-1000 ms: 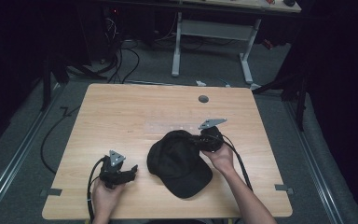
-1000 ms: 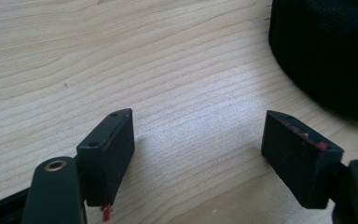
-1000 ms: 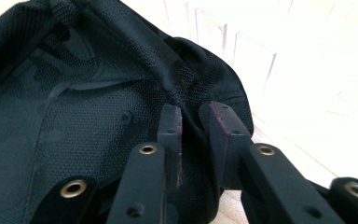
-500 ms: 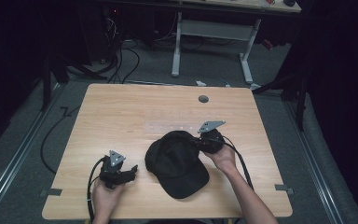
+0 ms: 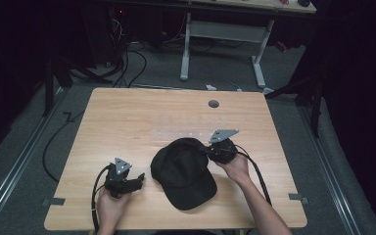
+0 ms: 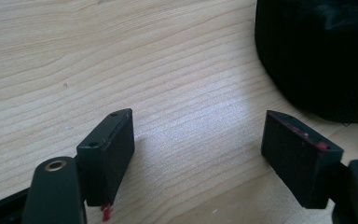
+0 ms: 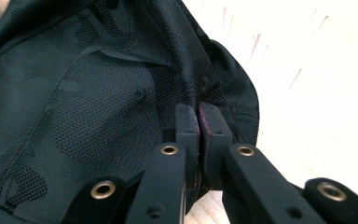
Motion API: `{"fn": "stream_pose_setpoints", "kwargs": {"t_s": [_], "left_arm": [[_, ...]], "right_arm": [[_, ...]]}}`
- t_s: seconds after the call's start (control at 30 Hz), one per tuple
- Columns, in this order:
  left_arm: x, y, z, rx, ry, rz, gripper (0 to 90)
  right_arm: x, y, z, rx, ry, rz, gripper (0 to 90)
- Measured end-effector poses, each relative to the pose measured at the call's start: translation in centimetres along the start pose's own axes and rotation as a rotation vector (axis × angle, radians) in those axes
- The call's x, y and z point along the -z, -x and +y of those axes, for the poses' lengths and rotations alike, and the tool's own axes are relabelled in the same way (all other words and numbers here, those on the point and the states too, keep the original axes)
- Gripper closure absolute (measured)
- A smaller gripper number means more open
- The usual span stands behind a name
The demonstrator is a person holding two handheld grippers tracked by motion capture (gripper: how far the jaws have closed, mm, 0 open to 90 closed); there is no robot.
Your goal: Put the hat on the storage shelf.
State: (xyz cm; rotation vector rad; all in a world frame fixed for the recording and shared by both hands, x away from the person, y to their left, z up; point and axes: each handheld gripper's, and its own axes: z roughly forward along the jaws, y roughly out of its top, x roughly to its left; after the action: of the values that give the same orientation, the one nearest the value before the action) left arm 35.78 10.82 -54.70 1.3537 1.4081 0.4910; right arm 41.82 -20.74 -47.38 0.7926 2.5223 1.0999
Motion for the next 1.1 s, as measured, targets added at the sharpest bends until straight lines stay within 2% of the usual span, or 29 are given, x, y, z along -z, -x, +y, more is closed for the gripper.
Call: {"fn": "stream_pose_setpoints", "kwargs": {"t_s": [0.33,0.5,0.7,0.83,0.93,1.0,1.1], "left_arm": [[0.0,0.0,0.0,0.001,0.0,0.0,25.8],[0.0,0.0,0.0,0.006,-0.001,-0.002,25.7],[0.1,-0.2,0.3,0.046,-0.001,-0.019,25.3],[0.2,-0.3,0.4,0.052,-0.008,-0.034,23.7],[0.2,-0.2,0.4,0.051,-0.015,-0.029,23.5],[0.2,-0.1,0.5,0.066,-0.026,-0.034,23.4],[0.4,0.0,0.8,0.103,-0.047,-0.064,23.3]], "right_arm": [[1.6,-0.1,0.2,-0.032,0.08,0.036,88.2],[2.5,-0.3,0.5,-0.031,0.118,0.044,88.3],[3.9,-0.7,0.8,-0.002,0.156,0.042,88.4],[4.7,-0.8,0.9,0.005,0.177,0.037,88.4],[5.3,-0.8,0.9,0.01,0.193,0.032,88.4],[5.7,-0.8,0.9,0.017,0.201,0.029,88.5],[6.2,-0.8,0.9,0.01,0.215,0.032,88.5]]}}
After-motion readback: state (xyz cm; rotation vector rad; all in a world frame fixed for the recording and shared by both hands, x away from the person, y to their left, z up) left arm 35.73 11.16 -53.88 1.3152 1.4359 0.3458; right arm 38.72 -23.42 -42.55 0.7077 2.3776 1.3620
